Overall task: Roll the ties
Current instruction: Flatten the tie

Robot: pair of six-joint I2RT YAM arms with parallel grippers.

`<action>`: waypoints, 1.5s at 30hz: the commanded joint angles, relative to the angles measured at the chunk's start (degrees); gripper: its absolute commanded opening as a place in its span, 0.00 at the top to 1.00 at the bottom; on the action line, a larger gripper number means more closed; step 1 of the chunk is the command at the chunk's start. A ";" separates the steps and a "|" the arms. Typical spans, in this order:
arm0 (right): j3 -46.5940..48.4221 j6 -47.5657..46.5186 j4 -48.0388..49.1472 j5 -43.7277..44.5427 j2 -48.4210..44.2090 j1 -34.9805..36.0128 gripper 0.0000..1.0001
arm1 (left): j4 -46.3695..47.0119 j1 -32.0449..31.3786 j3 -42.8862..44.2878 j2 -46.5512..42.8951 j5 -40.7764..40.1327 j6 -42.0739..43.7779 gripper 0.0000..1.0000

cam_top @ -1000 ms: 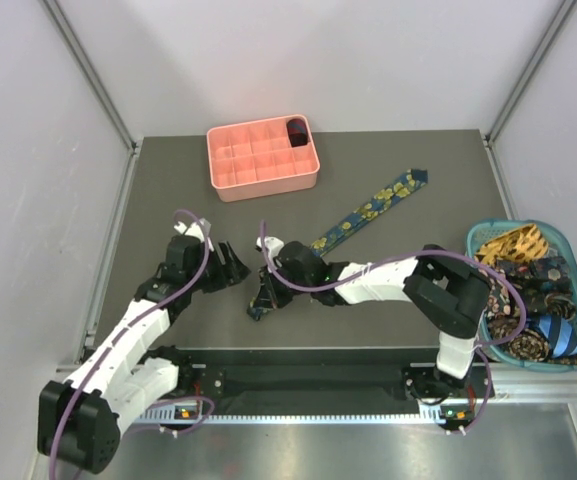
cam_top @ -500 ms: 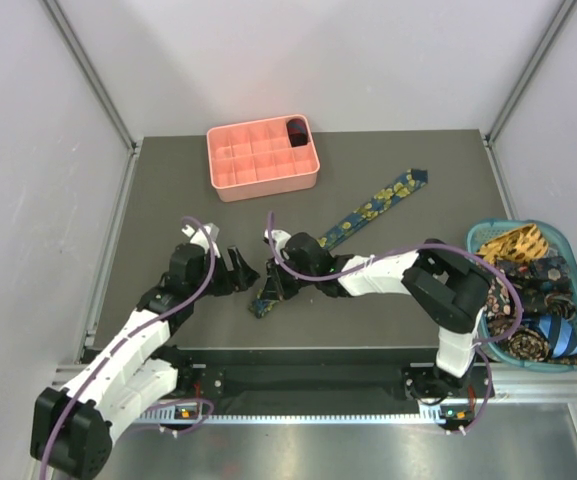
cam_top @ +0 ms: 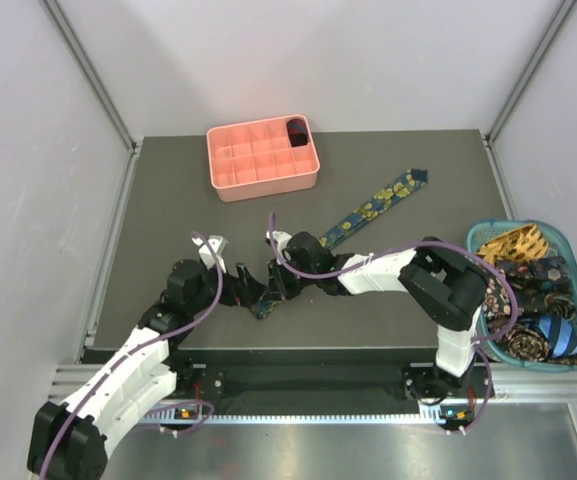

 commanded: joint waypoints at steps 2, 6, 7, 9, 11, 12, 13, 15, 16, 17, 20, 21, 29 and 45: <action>-0.79 0.15 2.84 -0.54 1.06 -2.11 0.93 | 9.91 -1.55 -3.24 -0.04 4.98 4.56 0.01; -0.79 -0.20 2.76 -2.12 2.03 -3.78 0.93 | 9.47 -2.61 -3.06 0.14 2.35 4.04 0.01; -1.05 -0.20 3.46 -2.65 2.29 -4.22 0.93 | 9.47 -2.96 -2.98 0.14 2.00 3.77 0.01; -1.32 -0.38 3.55 -2.92 2.29 -4.58 0.93 | 9.73 -3.32 -2.89 -0.04 0.33 3.24 0.01; -1.06 -0.90 3.03 -2.83 2.55 -4.58 0.93 | 9.82 -3.76 -2.71 0.31 0.06 3.59 0.01; -0.97 -0.91 2.85 -2.74 2.64 -4.75 0.92 | 9.39 -3.84 -2.45 0.57 -0.29 4.11 0.01; -0.88 -1.08 2.76 -2.66 2.90 -4.75 0.92 | 8.77 -4.11 -1.84 0.84 -0.64 4.55 0.01; -0.35 -1.43 2.06 -2.39 3.34 -4.67 0.87 | 6.06 -4.46 -0.96 2.24 -2.13 5.61 0.01; -0.26 -1.52 1.88 -2.39 3.52 -4.75 0.85 | 6.04 -5.07 -0.52 2.68 -2.31 5.70 0.01; -0.26 -1.61 1.88 -2.30 3.43 -4.67 0.79 | 6.22 -5.68 -0.43 3.47 -2.66 5.70 0.01; -0.44 -1.70 1.44 -1.95 2.56 -4.84 0.68 | 5.69 -8.15 0.54 5.14 -6.09 6.05 0.01; -0.61 -1.61 1.27 -1.52 2.03 -4.67 0.66 | 5.69 -8.67 0.80 5.49 -6.53 6.49 0.01; 1.31 -2.31 -6.81 5.42 -5.18 -5.02 0.45 | 3.23 -10.88 2.47 3.48 -12.15 7.02 0.01; 2.11 2.87 -25.16 39.93 -22.22 -14.85 0.00 | 9.64 -10.88 2.48 -4.52 -23.84 6.06 0.01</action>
